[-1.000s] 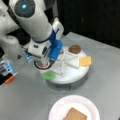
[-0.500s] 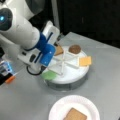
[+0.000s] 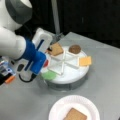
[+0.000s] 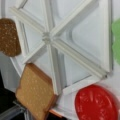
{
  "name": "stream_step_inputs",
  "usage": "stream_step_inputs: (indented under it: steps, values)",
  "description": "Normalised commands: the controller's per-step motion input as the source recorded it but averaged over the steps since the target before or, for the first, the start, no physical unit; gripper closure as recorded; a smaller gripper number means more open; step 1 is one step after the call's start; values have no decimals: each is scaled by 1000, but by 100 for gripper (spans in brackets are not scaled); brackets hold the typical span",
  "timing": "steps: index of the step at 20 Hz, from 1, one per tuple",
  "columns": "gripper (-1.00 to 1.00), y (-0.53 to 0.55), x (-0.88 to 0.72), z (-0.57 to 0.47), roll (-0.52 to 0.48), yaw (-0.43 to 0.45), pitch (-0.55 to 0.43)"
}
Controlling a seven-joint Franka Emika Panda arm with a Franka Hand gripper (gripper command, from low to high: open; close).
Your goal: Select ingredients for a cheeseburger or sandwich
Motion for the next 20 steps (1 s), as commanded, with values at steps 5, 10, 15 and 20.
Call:
stream_step_inputs:
  steps: [5, 10, 15, 20]
  values:
    - [-100, -357, 186, -150, 491, 100, 11]
    - [-100, -348, 230, -266, 433, 140, -17]
    - [-100, -333, 232, -266, 458, 194, -20]
    - [-100, -343, 282, -233, 458, 168, -37]
